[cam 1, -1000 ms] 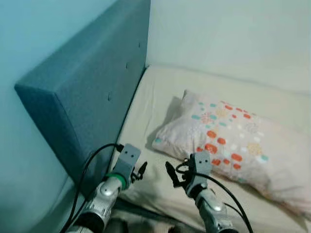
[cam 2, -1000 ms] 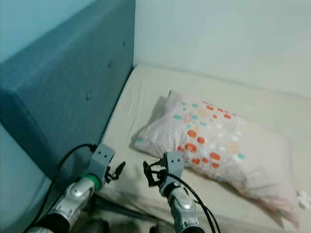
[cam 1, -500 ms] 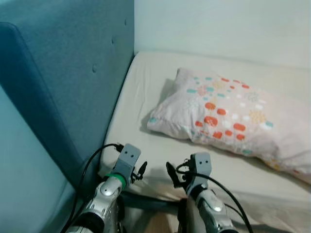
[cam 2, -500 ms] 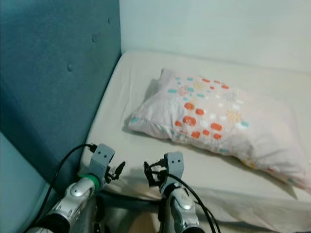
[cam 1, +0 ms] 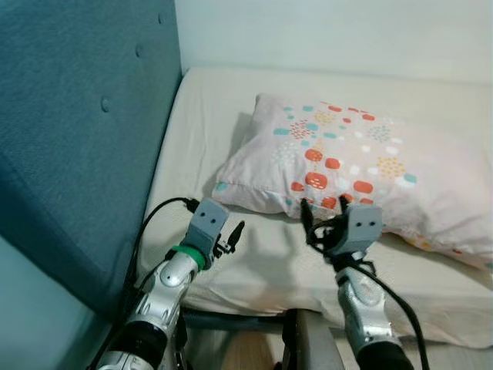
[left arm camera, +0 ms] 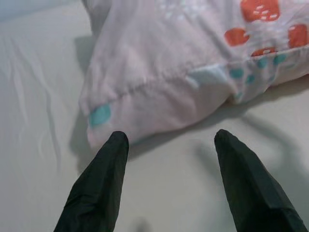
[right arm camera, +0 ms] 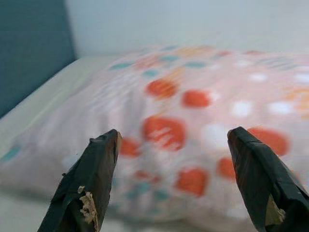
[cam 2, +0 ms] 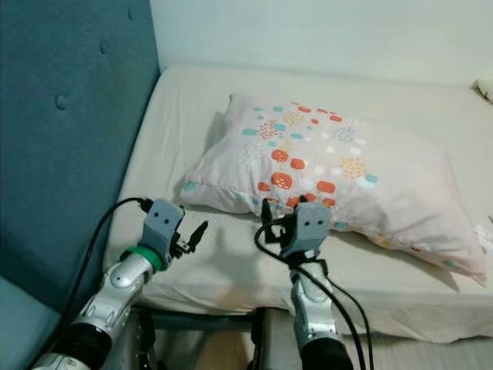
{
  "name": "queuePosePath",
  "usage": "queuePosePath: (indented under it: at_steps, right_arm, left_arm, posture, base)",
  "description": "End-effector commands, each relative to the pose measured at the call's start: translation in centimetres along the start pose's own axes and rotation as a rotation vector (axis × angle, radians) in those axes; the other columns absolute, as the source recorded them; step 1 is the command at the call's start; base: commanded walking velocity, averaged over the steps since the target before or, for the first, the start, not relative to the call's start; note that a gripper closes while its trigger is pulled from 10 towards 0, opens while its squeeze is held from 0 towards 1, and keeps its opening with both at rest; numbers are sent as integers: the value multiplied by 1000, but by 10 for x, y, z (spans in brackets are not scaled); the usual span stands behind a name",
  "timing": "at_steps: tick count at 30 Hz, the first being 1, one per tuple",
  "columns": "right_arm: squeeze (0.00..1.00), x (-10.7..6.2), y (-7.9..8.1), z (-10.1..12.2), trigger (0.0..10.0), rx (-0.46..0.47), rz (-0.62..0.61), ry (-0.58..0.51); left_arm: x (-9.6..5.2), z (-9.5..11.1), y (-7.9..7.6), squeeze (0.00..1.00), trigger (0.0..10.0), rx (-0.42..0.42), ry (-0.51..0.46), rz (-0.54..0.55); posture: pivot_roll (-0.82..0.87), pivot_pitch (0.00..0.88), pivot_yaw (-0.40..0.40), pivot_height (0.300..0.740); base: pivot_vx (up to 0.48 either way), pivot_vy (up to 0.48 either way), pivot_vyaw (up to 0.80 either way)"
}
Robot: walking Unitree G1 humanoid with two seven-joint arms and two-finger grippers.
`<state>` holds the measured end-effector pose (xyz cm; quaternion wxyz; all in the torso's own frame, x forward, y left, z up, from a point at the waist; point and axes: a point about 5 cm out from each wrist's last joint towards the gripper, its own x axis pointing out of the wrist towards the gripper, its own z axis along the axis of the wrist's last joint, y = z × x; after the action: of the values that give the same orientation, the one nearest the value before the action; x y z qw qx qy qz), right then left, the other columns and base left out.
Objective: Clean up the room
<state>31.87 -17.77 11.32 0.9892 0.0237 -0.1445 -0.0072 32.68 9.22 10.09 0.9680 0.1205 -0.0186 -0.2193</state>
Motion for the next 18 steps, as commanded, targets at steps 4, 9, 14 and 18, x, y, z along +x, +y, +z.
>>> queuePosePath:
  at_steps: [4,9,14,18]
  right_arm:
    - [0,16,-34,-9,10000,258,-203,102]
    - [1000,36,-23,-8,10000,643,-201,124]
    - [1000,25,-29,-17,10000,1005,-411,84]
    - [1000,5,-41,-28,10000,1060,-532,64]
  left_arm:
    - [8,13,-12,0,10000,-2,-20,-29]
    - [4,14,-11,0,10000,-4,-17,-20]
    - [-8,6,-5,0,10000,3,17,13]
    - [-13,4,-4,0,10000,6,33,14]
  posture:
    - [54,80,-5,570]
    - [85,97,-17,570]
    - [113,121,-29,570]
    - [106,126,-13,570]
  base:
    - [0,0,0]
    - [0,0,0]
    - [0,0,0]
    - [0,0,0]
